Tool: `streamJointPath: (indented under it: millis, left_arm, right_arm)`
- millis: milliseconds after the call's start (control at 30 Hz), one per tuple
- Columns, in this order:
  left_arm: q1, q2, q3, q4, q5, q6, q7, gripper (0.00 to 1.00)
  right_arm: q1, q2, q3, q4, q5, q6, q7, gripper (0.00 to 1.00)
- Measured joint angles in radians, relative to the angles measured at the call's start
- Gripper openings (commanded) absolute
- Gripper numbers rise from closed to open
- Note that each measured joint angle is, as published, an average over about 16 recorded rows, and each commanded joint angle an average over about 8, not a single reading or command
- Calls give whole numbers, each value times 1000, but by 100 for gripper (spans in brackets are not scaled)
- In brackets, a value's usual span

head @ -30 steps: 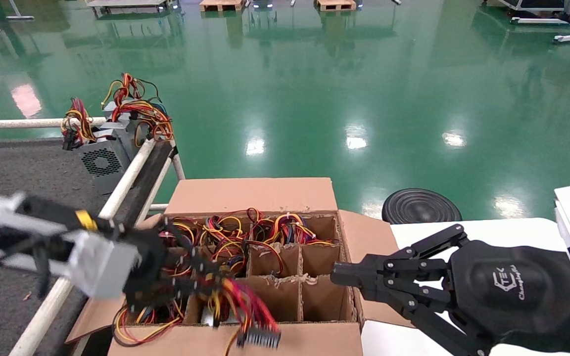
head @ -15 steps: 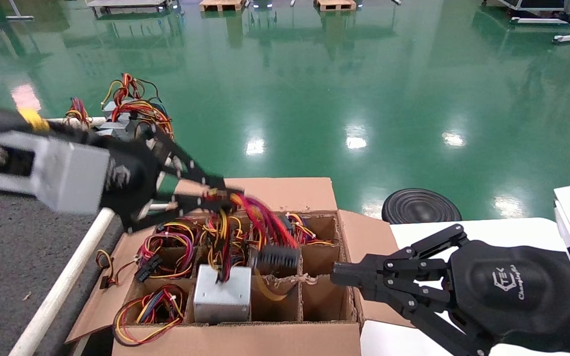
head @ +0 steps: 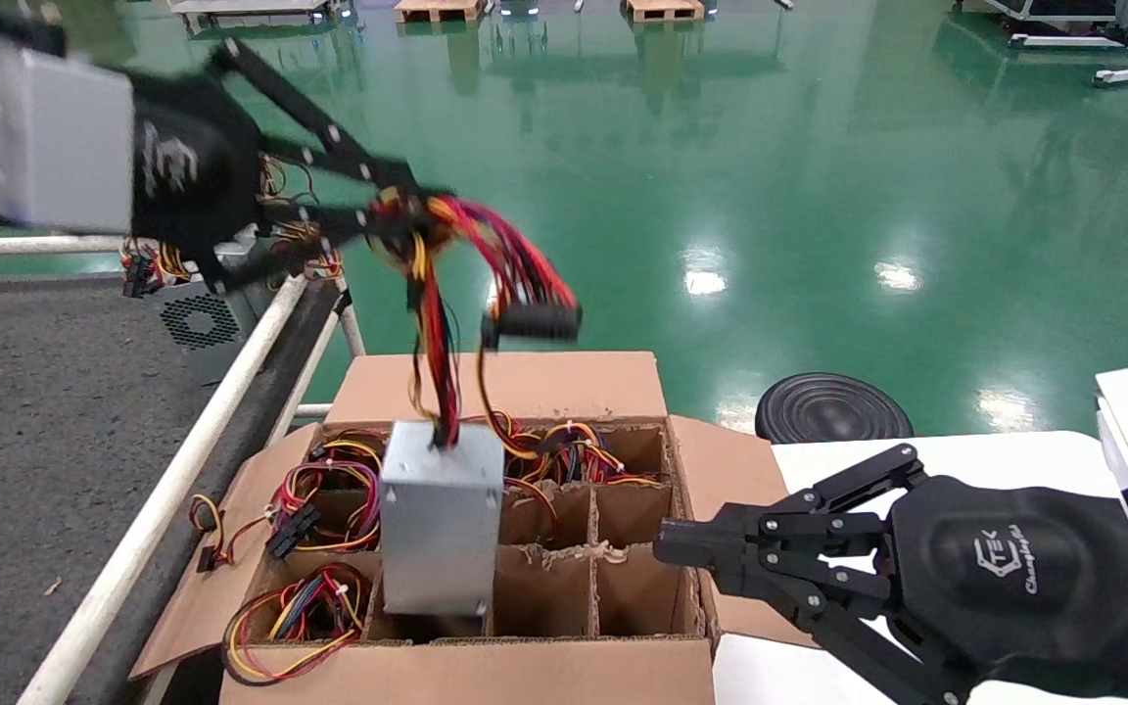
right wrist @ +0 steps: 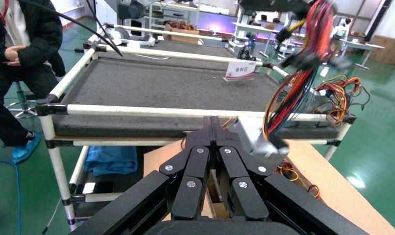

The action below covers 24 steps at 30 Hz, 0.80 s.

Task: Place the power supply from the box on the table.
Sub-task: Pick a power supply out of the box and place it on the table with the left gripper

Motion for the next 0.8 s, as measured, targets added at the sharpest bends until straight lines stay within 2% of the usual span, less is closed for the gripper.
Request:
streamJointPath:
  millis: [333, 800]
  left_arm:
    - [-86, -5, -50, 29, 102, -50, 17, 0]
    - [-252, 28, -71, 149, 293, -102, 119, 0]
  right_arm:
    - [0, 0, 0, 0, 0, 0, 0, 0]
    - [0, 0, 0, 0, 0, 0, 0, 0]
